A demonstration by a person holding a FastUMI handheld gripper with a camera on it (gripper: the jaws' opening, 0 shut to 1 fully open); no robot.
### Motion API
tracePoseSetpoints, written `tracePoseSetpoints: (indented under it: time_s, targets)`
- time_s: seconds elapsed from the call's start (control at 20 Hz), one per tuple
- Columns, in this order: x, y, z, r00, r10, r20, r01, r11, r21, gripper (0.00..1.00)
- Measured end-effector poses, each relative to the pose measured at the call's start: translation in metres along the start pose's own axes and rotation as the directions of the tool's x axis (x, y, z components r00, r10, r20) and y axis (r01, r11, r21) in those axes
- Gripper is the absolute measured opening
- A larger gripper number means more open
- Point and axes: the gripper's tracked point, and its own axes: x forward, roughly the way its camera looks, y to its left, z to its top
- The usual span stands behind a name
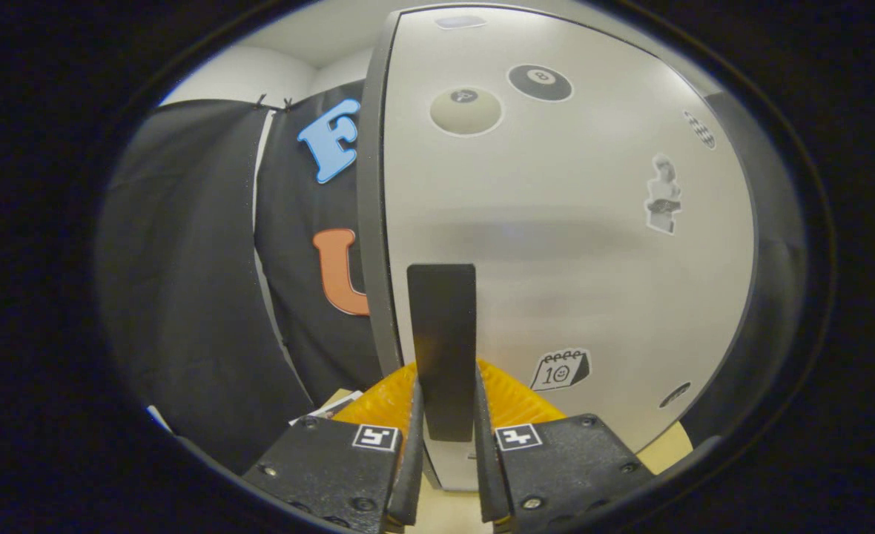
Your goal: Open the shoe cabinet door, grab the shoes and put them into the shoe cabinet, then close the shoe cabinet door.
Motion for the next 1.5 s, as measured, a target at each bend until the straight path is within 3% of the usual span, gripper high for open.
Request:
tracePoseSetpoints:
  time_s: [0.2, 0.65, 1.25, 1.5]
  targets:
    - [-0.014, -0.001, -0.004, 0.999, 0.038, 0.0, -0.038, 0.999, -0.014, 0.3]
    - [-0.123, -0.021, -0.027, 0.996, 0.087, -0.004, -0.087, 0.996, 0.01, 0.27]
    - [-0.242, -0.092, -0.053, 1.0, 0.004, 0.01, -0.005, 0.999, 0.036, 0.25]
    - [-0.281, -0.135, -0.055, 0.997, -0.066, 0.028, 0.067, 0.997, -0.029, 0.21]
